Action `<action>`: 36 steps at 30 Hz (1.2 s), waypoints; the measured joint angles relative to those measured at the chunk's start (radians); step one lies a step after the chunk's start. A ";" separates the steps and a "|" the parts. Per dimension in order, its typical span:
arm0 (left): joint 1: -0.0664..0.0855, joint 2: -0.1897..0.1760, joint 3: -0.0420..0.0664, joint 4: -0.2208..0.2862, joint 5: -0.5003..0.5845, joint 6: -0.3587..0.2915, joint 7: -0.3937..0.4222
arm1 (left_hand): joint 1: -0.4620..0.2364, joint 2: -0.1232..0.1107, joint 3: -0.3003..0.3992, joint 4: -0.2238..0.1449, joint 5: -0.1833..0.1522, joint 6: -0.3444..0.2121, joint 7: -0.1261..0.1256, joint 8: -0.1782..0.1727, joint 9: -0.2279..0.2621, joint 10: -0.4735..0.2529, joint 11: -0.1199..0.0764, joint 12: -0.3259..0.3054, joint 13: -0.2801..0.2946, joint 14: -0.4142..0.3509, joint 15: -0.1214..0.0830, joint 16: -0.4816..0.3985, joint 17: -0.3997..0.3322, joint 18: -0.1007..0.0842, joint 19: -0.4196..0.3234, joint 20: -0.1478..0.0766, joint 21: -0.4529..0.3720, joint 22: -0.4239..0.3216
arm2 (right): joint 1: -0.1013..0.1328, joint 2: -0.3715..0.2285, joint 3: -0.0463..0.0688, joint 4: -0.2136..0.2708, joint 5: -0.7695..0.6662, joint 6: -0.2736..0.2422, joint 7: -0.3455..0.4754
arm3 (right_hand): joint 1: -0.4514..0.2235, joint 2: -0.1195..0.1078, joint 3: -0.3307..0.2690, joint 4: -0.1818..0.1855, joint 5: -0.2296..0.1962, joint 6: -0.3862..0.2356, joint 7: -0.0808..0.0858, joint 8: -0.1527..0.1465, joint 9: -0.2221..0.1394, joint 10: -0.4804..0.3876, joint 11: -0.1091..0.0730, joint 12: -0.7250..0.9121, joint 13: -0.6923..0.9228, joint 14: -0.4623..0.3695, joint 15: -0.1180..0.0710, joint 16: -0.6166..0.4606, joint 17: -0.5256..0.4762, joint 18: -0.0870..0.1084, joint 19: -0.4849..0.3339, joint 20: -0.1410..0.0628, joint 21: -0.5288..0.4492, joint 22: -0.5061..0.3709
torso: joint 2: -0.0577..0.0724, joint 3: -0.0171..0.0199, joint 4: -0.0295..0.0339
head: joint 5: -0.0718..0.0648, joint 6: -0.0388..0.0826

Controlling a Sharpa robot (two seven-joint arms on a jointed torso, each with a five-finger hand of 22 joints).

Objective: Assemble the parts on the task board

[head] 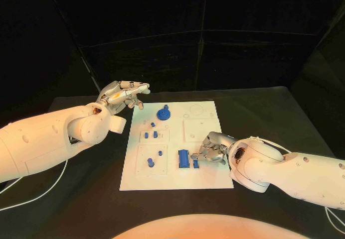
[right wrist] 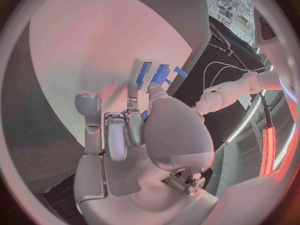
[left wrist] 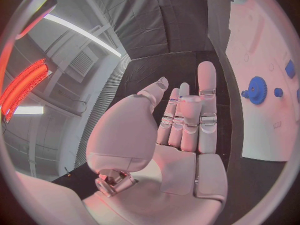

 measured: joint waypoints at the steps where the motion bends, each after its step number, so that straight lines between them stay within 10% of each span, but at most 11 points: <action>1: 0.000 0.000 0.000 0.000 0.000 0.000 0.000 | 0.000 0.000 0.000 0.000 0.000 0.000 0.000 0.000 0.000 0.000 0.000 0.000 0.000 0.000 0.000 0.000 0.000 0.000 0.000 0.000 0.000 0.000 | 0.000 0.000 0.000 0.000 0.000 0.000 0.000 | 0.000 0.000 -0.007 0.000 -0.018 0.000 0.000 0.000 0.001 0.000 0.000 0.000 0.000 0.000 0.000 0.000 0.000 0.000 0.000 0.000 0.000 -0.001 | 0.000 0.0000 -0.0001 | 0.000 0.000; 21: 0.000 0.000 0.000 -0.003 0.000 0.003 -0.002 | 0.000 0.000 0.000 0.000 0.000 0.000 0.000 0.000 0.000 0.000 0.000 0.000 0.000 0.000 0.000 0.000 0.000 0.000 0.000 0.000 0.000 0.000 | 0.000 -0.043 0.000 0.020 -0.010 -0.005 0.014 | -0.003 0.003 -0.047 -0.010 -0.062 -0.024 0.017 -0.011 0.007 0.000 0.000 -0.018 0.000 0.000 0.000 -0.004 0.000 0.000 -0.010 0.006 -0.015 -0.031 | -0.001 0.0013 -0.0010 | -0.002 0.002; 27: 0.000 0.003 -0.001 -0.007 0.000 0.004 -0.003 | 0.000 0.000 0.000 0.000 0.000 0.000 0.000 0.000 0.000 0.000 0.000 0.000 0.000 0.000 0.000 0.000 0.000 0.000 0.000 0.000 0.000 0.000 | 0.001 -0.079 0.000 0.025 -0.005 -0.008 0.073 | 0.038 -0.037 -0.082 -0.016 -0.079 -0.123 0.055 -0.071 -0.013 -0.060 0.042 -0.137 -0.015 0.002 0.028 -0.052 0.000 0.000 -0.074 0.027 -0.088 -0.151 | -0.004 0.0004 -0.0015 | -0.007 0.009; 36: 0.000 0.007 -0.006 -0.013 0.000 0.004 -0.002 | 0.000 0.000 0.000 0.000 0.000 0.000 0.000 0.000 0.000 0.000 0.000 0.000 0.000 0.000 0.000 0.000 -0.006 0.000 0.000 0.000 0.000 0.000 | 0.062 -0.092 0.003 -0.075 0.216 -0.048 0.302 | 0.142 0.018 -0.077 -0.044 0.010 -0.188 0.091 -0.102 -0.037 -0.145 0.070 -0.253 -0.116 0.002 0.049 -0.114 -0.001 0.032 -0.153 0.052 -0.195 -0.323 | -0.010 -0.0012 0.0029 | -0.015 0.020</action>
